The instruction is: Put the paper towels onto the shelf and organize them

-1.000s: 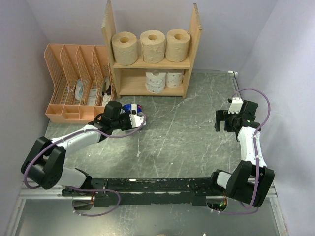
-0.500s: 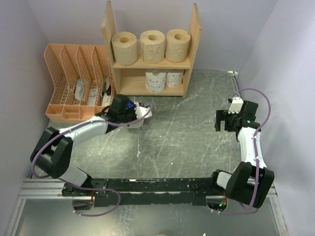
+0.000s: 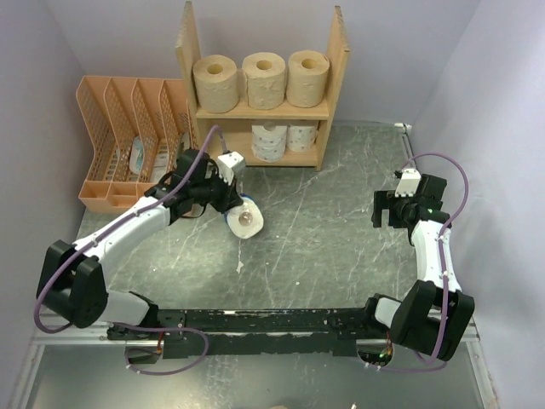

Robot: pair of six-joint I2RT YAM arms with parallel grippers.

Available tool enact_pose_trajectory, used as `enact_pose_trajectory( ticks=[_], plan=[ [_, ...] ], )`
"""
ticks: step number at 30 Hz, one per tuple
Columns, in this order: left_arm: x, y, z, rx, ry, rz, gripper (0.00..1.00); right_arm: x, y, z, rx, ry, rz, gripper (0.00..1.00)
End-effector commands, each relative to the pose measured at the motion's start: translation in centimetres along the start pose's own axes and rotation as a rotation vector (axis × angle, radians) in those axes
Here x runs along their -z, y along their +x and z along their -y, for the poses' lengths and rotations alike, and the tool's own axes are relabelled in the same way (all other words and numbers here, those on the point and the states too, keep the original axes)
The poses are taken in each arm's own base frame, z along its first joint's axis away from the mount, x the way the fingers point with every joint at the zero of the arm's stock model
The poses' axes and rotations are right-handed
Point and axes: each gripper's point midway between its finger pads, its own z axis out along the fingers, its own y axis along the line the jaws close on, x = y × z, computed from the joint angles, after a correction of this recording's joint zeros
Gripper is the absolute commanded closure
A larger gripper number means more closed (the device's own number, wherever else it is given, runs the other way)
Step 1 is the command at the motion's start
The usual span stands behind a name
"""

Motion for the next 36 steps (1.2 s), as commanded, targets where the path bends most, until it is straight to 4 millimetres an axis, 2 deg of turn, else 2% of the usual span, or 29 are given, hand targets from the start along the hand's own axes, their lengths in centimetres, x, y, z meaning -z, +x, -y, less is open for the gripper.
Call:
enact_pose_trajectory(
  ticks=[1, 4, 7, 15, 20, 24, 36],
  plan=[
    [0.5, -3.8, 1.3, 0.274, 0.035, 0.053, 0.93, 0.3, -0.7, 0.2, 0.016, 0.013, 0.02, 0.0],
    [0.4, -5.5, 1.3, 0.413, 0.033, 0.107, 0.93, 0.3, -0.7, 0.3, 0.014, 0.017, 0.018, 0.0],
    [0.2, -7.3, 0.3, 0.545, 0.0, 0.186, 0.93, 0.2, -0.7, 0.3, 0.012, 0.02, 0.016, 0.0],
    [1.0, -10.2, -7.3, 1.01, -0.266, 0.404, 0.93, -0.1, -0.4, 0.7, 0.005, 0.033, 0.0, 0.0],
    [1.3, -11.1, -11.2, 1.203, -0.299, 0.535, 0.93, -0.3, -0.2, 0.7, 0.004, 0.03, -0.012, 0.0],
    [1.3, -11.0, -14.0, 1.364, -0.311, 0.654, 0.93, -0.3, -0.2, 0.5, 0.009, 0.016, -0.014, 0.0],
    [2.8, -12.3, -19.7, 1.483, -0.467, 0.896, 0.93, -0.6, 0.1, 0.7, 0.011, 0.02, -0.024, 0.01]
  ],
)
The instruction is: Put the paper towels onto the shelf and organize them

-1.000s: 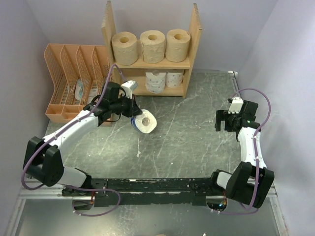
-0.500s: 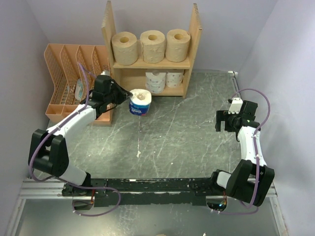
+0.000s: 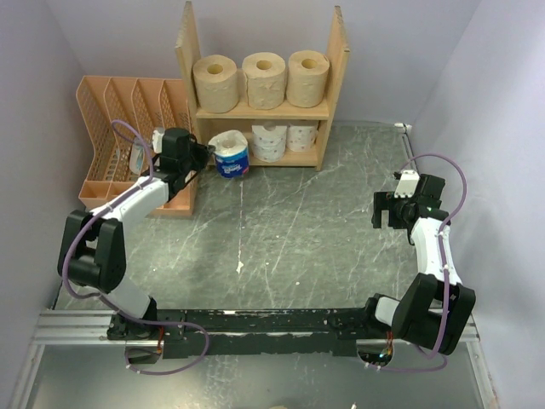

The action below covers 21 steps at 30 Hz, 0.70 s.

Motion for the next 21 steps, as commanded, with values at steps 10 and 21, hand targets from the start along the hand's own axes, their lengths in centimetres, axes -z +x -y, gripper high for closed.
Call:
enact_pose_trajectory(
  ticks=[10, 21],
  plan=[
    [-3.0, -5.5, 6.3, 0.093, 0.212, 0.216, 0.93, -0.1, -0.6, 0.4, 0.015, 0.012, 0.008, 0.01],
    [-6.9, -4.8, 5.9, 0.094, 0.227, 0.194, 0.93, -0.1, -0.5, 0.5, 0.012, 0.014, 0.006, 0.01]
  ],
)
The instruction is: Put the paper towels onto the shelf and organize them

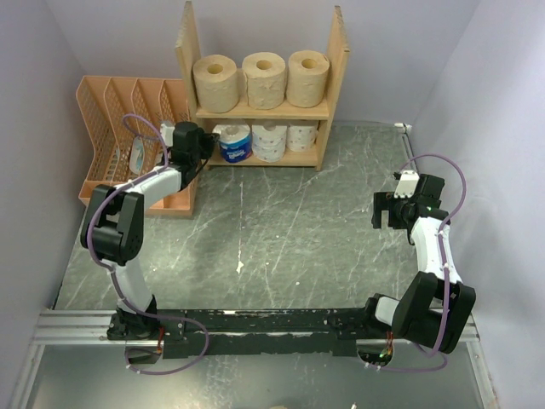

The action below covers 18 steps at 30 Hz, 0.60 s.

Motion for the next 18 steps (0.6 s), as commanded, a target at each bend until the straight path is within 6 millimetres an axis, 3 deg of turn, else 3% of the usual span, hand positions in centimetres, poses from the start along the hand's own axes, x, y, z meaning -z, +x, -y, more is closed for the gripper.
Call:
enact_pose_trajectory(
  ticks=[1, 8, 11, 12, 13, 15, 16, 18],
  plan=[
    [-1.1, -3.1, 5.1, 0.041, 0.161, 0.1, 0.93, 0.1, -0.7, 0.4, 0.016, 0.015, 0.016, 0.01],
    [-2.1, -4.0, 5.5, -0.027, 0.253, 0.161, 0.92, 0.3, -1.1, 1.4, -0.019, 0.076, 0.036, 0.0],
    [-2.3, -4.2, 5.6, -0.065, 0.281, 0.181, 0.81, 0.4, -1.4, 2.2, -0.062, 0.128, 0.048, 0.0],
    [-2.3, -4.3, 5.8, -0.08, 0.287, 0.19, 0.71, 0.4, -1.5, 2.4, -0.075, 0.142, 0.05, 0.0],
    [-2.2, -4.5, 6.0, -0.098, 0.297, 0.202, 0.5, 0.4, -1.5, 2.7, -0.086, 0.157, 0.049, 0.0],
    [-1.8, -4.9, 6.6, -0.136, 0.335, 0.228, 0.25, 0.4, -1.6, 3.0, -0.106, 0.178, 0.048, 0.0],
    [-1.4, -5.0, 7.0, -0.152, 0.36, 0.242, 0.04, 0.4, -1.6, 3.1, -0.11, 0.185, 0.047, 0.0],
    [-0.7, -5.2, 7.6, -0.179, 0.4, 0.253, 0.01, 0.5, -1.6, 3.4, -0.116, 0.201, 0.048, 0.0]
  ],
)
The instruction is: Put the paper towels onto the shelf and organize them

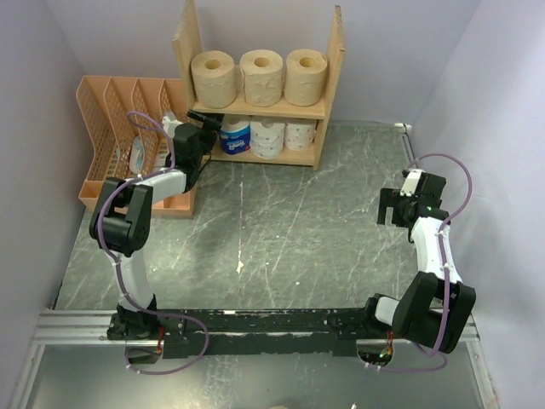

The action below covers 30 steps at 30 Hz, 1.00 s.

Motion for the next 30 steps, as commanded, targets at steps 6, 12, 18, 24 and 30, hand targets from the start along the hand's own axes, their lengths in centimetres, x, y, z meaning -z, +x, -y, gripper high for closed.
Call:
enact_pose_trajectory(
  ticks=[6, 12, 18, 24, 30],
  plan=[
    [1.3, -6.5, 5.6, -0.108, 0.216, 0.208, 0.01, 0.9, -1.8, 1.0, -0.028, 0.059, 0.067, 0.0],
    [3.5, -5.8, 5.2, -0.148, 0.195, 0.177, 0.01, 1.1, -1.9, 1.0, -0.025, 0.063, 0.076, 0.0],
    [6.8, -3.7, 3.0, -0.17, 0.083, 0.032, 0.01, 1.5, -2.3, 1.6, -0.061, 0.104, 0.104, 0.0],
    [12.8, -0.8, 0.6, -0.286, -0.027, -0.207, 0.02, 2.3, -2.8, 1.8, -0.067, 0.125, 0.142, 0.0],
    [18.4, -2.6, 1.1, -0.601, -0.035, -0.277, 0.04, 2.4, -2.6, 1.5, -0.075, 0.111, 0.142, 0.0]
  ],
)
